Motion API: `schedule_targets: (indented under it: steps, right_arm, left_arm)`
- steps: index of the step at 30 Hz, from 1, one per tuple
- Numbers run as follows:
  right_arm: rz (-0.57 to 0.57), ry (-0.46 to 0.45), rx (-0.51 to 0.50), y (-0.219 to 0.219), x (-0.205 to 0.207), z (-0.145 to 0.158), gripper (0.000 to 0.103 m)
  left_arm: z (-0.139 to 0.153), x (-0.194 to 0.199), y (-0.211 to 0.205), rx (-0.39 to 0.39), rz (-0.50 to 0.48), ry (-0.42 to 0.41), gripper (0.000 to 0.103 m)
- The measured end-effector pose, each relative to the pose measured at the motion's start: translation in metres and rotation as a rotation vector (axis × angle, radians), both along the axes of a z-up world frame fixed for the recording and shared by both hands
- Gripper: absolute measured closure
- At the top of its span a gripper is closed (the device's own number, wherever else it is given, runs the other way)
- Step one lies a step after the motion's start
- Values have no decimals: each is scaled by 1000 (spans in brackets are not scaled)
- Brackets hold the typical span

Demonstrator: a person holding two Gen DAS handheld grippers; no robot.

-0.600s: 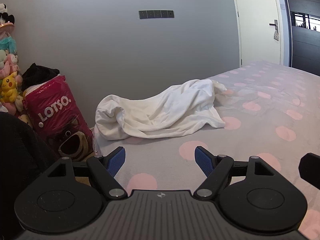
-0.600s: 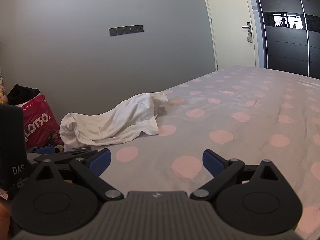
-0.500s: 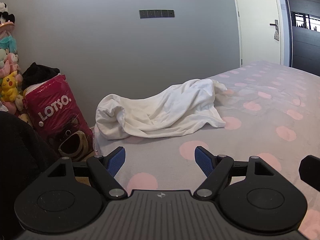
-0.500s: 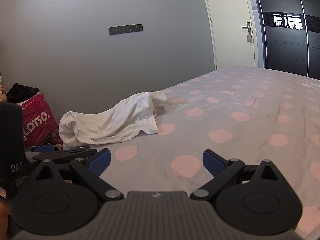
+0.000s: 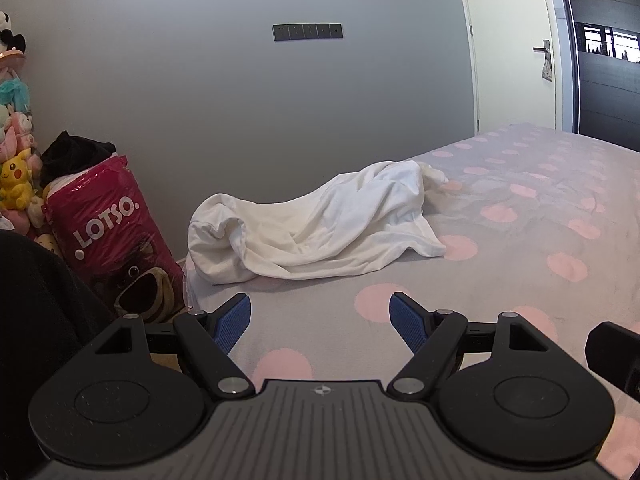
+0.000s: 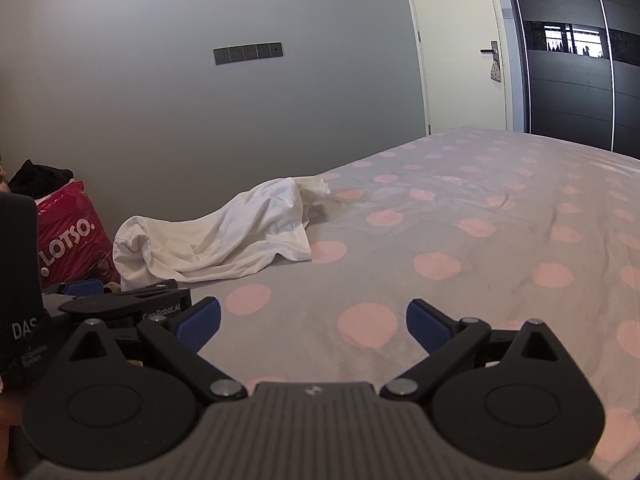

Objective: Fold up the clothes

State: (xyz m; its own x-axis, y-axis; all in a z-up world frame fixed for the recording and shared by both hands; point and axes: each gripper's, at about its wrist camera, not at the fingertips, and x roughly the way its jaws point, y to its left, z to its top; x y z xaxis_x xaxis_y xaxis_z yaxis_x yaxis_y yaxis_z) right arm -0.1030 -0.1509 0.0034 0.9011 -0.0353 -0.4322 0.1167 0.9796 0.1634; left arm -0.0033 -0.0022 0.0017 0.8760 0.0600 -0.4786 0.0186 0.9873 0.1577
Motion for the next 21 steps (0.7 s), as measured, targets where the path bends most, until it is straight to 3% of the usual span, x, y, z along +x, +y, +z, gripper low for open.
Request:
schedule_targets:
  steps: [21]
  right_arm:
    - [7, 23, -6, 1, 0, -4, 2]
  left_arm:
    - [-3, -1, 1, 1, -11, 12, 27]
